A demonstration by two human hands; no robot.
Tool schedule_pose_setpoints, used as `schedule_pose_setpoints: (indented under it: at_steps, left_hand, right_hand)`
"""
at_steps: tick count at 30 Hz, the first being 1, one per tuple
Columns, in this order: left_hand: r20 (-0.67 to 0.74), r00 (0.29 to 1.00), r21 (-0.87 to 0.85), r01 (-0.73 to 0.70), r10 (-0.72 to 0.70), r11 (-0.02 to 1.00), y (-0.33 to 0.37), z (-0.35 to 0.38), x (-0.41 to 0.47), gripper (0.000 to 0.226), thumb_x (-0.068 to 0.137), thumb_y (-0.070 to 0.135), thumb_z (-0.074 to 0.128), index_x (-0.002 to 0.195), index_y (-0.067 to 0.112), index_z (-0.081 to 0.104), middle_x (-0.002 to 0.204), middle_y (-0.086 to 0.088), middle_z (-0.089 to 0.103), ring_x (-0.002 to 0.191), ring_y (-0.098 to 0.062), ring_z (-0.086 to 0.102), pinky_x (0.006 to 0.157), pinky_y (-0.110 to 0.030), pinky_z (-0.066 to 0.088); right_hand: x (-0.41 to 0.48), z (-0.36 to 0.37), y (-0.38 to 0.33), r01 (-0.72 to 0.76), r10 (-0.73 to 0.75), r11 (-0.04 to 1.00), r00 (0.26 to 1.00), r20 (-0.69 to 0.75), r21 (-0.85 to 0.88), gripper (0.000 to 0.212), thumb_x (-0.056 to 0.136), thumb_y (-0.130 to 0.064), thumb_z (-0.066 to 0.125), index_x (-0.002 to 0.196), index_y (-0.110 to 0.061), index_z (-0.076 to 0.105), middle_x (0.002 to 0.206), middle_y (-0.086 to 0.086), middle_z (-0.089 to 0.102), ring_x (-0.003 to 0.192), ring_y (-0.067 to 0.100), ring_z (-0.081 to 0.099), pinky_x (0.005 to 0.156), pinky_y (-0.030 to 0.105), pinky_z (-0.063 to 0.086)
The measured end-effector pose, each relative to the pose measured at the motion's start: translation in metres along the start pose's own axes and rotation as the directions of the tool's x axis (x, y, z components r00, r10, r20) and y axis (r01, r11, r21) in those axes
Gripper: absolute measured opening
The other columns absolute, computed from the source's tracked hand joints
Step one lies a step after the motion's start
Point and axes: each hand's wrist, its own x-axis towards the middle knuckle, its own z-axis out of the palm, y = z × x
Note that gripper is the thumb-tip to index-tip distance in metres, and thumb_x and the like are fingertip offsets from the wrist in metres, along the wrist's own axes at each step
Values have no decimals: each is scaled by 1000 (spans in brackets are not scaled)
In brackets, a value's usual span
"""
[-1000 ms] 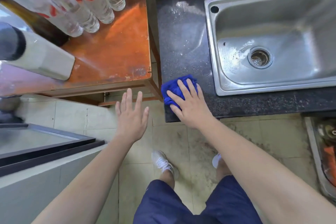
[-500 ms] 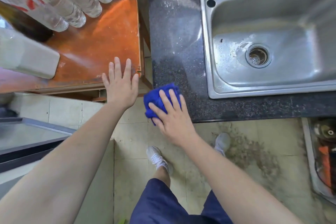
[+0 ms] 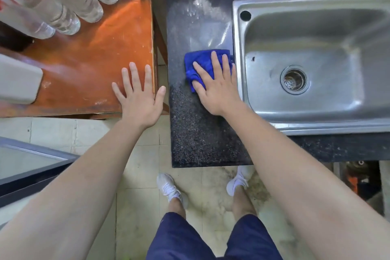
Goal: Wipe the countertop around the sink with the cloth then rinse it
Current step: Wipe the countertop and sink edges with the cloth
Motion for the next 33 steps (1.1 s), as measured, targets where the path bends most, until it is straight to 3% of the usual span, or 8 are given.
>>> schedule_pose_setpoints:
  at_steps: [7, 13, 16, 19, 26, 33]
  left_hand:
    - [38, 999, -15, 25, -25, 1000, 2, -2, 5, 69, 101, 58, 15, 159, 28, -7, 165, -9, -21, 151, -31, -20, 116, -64, -9]
    - [84, 996, -15, 15, -14, 1000, 2, -7, 5, 69, 101, 58, 12, 158, 27, -11, 163, -10, -25, 150, -32, -25, 116, -64, -12]
    - [104, 995, -20, 5, -3, 1000, 2, -8, 4, 70, 101, 59, 13, 158, 27, -12, 163, -11, -27, 149, -33, -26, 116, -64, -12]
    - [118, 993, -35, 1, 3, 999, 2, -10, 4, 71, 101, 59, 14, 158, 27, -12, 163, -11, -27, 149, -33, -26, 116, -66, -11]
    - [102, 995, -38, -10, 14, 999, 1, -8, 5, 72, 100, 60, 14, 158, 26, -11, 163, -11, -26, 149, -34, -25, 115, -66, -12]
    - [50, 999, -42, 19, -17, 999, 2, -1, 4, 67, 100, 59, 6, 158, 29, -8, 165, -9, -21, 151, -31, -21, 116, -65, -9]
  right_hand:
    - [84, -31, -7, -30, 31, 999, 999, 15, -10, 61, 102, -60, 20, 159, -41, 13, 168, 8, -11, 153, 35, -15, 123, 54, -9]
    - [-48, 20, -3, -36, 46, 996, 989, -139, 76, 59, 100, -55, 37, 156, -34, 34, 168, 10, 11, 155, 36, 3, 124, 53, 4]
    - [-119, 46, -7, -48, 52, 998, 992, -111, 36, 59, 100, -55, 38, 156, -36, 32, 169, 9, 9, 155, 34, 1, 125, 53, 5]
    - [-135, 56, -13, -83, 85, 996, 992, -89, 28, 59, 100, -56, 37, 156, -37, 32, 169, 9, 8, 155, 34, -2, 124, 54, 1]
    - [-93, 39, -12, -14, 12, 999, 997, -72, -30, 59, 97, -61, 35, 154, -44, 32, 169, 10, 9, 154, 37, 2, 124, 56, 4]
    - [63, -14, -34, 162, -162, 984, 987, 8, -72, 60, 100, -64, 23, 157, -46, 16, 169, 9, -6, 154, 36, -11, 122, 54, -9]
